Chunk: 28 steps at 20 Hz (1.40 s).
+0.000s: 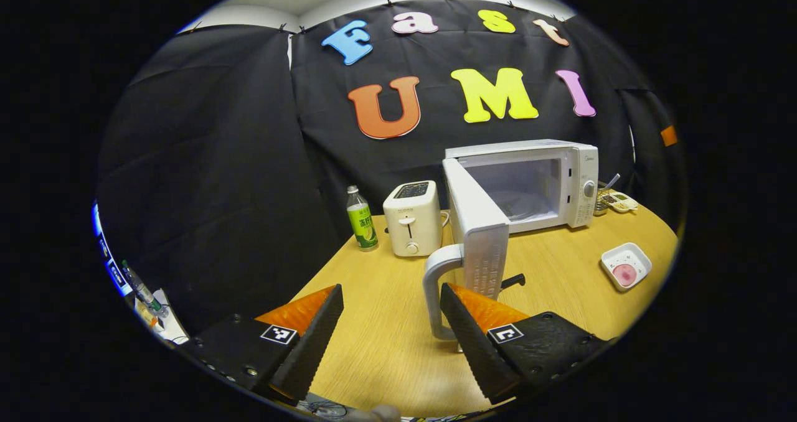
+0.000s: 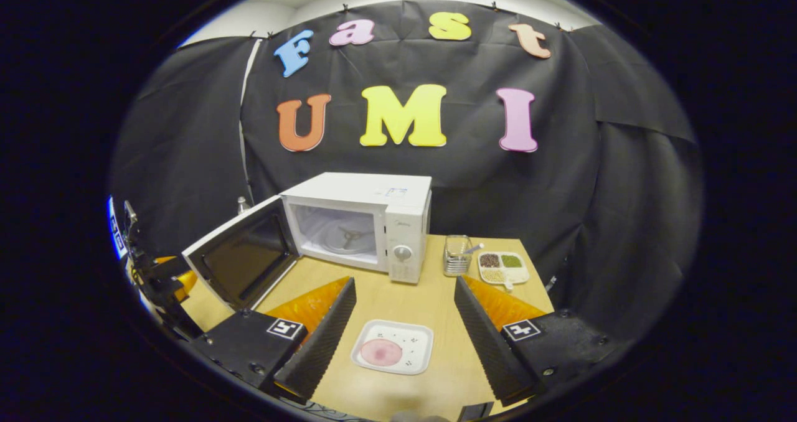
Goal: Open the microwave oven with the left hand, put the food in, and close the microwave oven.
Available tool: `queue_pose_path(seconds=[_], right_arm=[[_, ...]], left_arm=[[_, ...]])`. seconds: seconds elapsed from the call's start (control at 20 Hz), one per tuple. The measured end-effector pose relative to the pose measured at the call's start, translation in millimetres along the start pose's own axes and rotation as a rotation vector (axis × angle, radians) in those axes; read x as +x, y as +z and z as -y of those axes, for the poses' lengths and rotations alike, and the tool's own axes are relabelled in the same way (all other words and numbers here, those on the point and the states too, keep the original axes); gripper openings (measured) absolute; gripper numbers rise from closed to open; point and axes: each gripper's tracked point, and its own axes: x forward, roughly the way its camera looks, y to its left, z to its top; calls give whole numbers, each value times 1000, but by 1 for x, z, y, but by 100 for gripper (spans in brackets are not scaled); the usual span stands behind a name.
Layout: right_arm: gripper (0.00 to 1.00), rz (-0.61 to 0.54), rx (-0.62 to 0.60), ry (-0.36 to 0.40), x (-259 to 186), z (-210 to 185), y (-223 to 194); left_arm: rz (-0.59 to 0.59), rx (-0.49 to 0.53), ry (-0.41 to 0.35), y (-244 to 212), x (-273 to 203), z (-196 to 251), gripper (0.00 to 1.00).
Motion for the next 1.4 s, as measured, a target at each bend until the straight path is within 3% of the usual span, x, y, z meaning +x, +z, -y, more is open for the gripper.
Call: queue_pose_path(seconds=[0.05,0.15,0.35,0.45,0.7,0.9,0.95,1.0,1.05,1.35,1.4], right_arm=[[96,-16,6,-3,4,4,-6],[100,-54,20,-4,18,17,-28],[99,-231,83,-25,52,52,-96],[88,-333,171,10,69,53,-129],[85,-517,280,115,104,48,-192],[77,-628,345,181,121,40,-219],[63,-650,343,191,123,39,-222],[60,-663,338,205,125,38,-226],[69,-674,332,217,127,36,-226],[58,-747,285,274,133,26,-235],[41,-746,280,274,134,27,-233]], left_arm=[[2,0,0,1,-4,-1,95],[-4,-2,-1,2,-11,3,95],[-5,-13,-16,11,-32,21,95],[-5,-20,-30,19,-42,37,95],[4,-18,-42,46,-61,68,95],[9,-14,-25,59,-67,79,95],[7,-10,-18,60,-67,81,95],[0,-8,-9,59,-67,81,95],[-8,-12,-3,57,-67,82,95],[-36,-29,33,47,-68,81,95],[-39,-29,38,47,-67,81,95]])
